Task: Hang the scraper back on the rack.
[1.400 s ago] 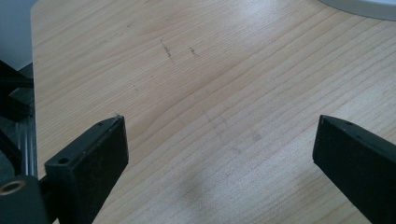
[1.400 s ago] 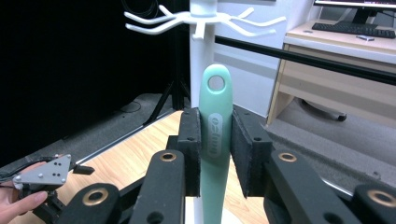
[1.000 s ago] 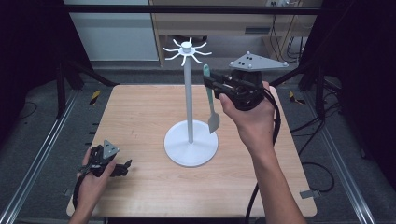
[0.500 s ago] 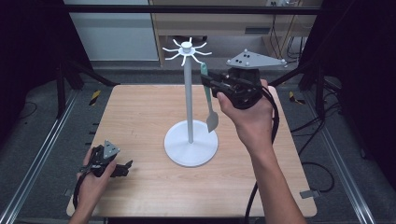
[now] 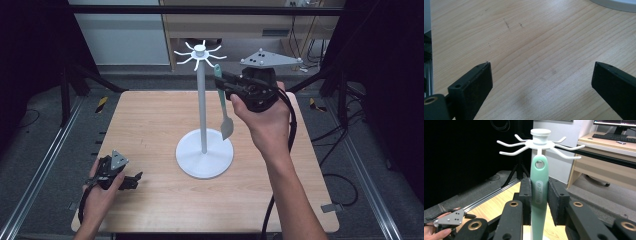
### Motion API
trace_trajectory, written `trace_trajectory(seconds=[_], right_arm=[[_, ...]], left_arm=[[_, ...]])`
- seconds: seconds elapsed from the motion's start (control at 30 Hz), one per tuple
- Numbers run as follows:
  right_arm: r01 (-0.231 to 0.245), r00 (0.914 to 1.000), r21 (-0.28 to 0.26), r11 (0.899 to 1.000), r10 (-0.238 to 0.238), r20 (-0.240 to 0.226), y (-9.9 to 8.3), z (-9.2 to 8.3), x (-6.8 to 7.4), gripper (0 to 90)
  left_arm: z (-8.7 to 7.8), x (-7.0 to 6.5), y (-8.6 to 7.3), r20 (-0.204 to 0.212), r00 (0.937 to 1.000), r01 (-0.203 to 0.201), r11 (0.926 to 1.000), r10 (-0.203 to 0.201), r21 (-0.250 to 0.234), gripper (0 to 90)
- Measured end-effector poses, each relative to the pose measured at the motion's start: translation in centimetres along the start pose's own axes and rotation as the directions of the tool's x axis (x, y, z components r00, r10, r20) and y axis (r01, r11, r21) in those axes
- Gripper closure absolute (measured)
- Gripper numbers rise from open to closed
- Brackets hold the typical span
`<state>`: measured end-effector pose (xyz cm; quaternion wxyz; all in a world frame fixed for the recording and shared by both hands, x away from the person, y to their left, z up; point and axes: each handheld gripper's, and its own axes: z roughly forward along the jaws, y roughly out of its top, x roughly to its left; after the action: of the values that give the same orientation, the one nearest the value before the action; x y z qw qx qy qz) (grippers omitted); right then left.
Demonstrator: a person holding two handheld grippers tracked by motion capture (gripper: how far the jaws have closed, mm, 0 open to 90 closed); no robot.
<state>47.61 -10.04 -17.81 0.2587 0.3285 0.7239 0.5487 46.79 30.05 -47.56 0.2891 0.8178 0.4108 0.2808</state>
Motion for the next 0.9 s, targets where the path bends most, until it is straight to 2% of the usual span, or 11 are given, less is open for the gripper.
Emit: trace_trajectory(seconds=[0.9], right_arm=[[0.002, 1.0000, 0.029, 1.000, -0.002, 0.000, 0.4, 1.7, -0.2, 74.2]], left_arm=[[0.0, -0.1, 0.1, 0.023, 0.9997, 0.006, 1.0000, -0.006, 0.004, 3.0]])
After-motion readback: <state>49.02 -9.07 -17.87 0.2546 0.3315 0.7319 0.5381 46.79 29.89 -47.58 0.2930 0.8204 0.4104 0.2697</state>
